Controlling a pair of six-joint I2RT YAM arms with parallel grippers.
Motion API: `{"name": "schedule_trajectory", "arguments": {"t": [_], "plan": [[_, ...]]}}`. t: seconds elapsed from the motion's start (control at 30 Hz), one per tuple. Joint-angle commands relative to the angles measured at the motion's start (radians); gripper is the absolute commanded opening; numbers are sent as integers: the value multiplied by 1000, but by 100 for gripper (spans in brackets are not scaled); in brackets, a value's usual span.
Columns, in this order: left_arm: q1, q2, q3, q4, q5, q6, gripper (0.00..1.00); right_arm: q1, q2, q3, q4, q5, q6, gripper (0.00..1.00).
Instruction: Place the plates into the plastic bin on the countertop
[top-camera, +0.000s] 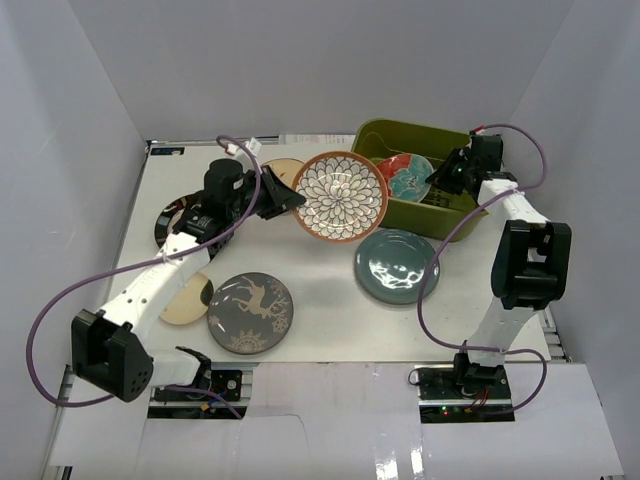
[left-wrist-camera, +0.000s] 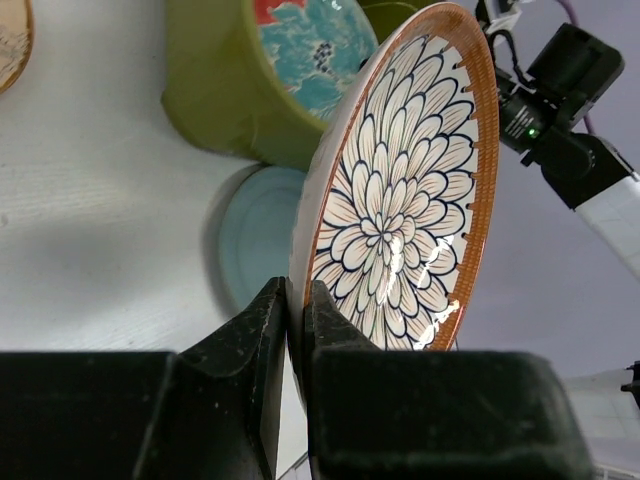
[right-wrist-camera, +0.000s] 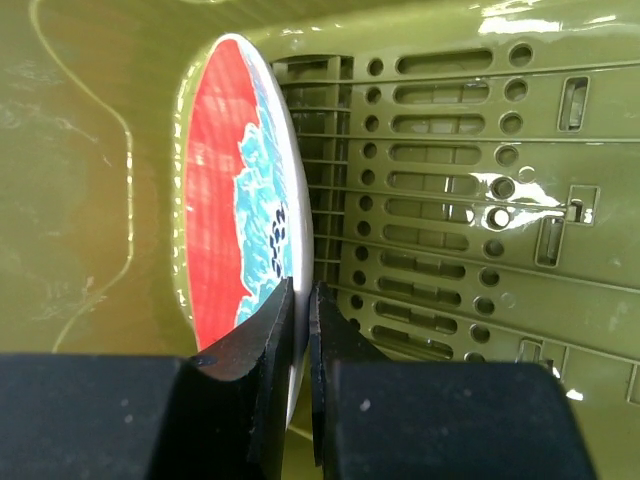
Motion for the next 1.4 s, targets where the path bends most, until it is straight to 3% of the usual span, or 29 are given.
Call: {"name": "schedule_trajectory", "arguments": {"t": [0.0, 0.1, 0.17, 0.2, 0.27, 0.4, 0.53, 0.7, 0.8, 0.83, 0.87, 0.93, 1.07, 1.37], "plan": [[-54, 12, 149, 80, -38, 1, 0, 48, -114, -38, 25, -74, 16, 8], [-97, 66, 248, 45, -93, 30, 0, 66, -160, -113, 35, -27, 36, 14], [-127, 97, 308, 33, -141, 49, 0, 65, -180, -142, 62, -5, 44, 40], [-132, 140, 354, 19, -167, 55, 0, 57, -174, -128, 58, -10, 44, 63], [-141, 187, 399, 11, -173, 55, 0, 48, -171, -105, 52, -40, 44, 83], [-163, 304, 502, 14, -228, 61, 0, 11, -205, -47, 30, -77, 53, 98], [-169, 440, 629, 5, -239, 46, 0, -15, -333, -53, 30, -57, 74, 91], [-176, 618, 807, -10, -256, 7, 0, -78, -518, -159, 12, 110, 79, 100], [-184, 721, 884, -13, -262, -8, 0, -108, -634, -246, 13, 132, 81, 83], [-190, 747, 940, -18, -258, -11, 0, -109, -686, -283, 15, 122, 81, 74], [-192, 808, 969, -23, -251, -14, 0, -109, -709, -301, 19, 63, 82, 58], [-199, 870, 1067, -43, -250, -17, 0, -102, -769, -343, 42, -17, 104, 54], [-224, 1014, 1221, -92, -244, -22, 0, -73, -870, -446, 58, -74, 101, 55], [-255, 1123, 1232, -96, -342, -7, 0, -73, -978, -470, -8, -82, 78, 68]]}}
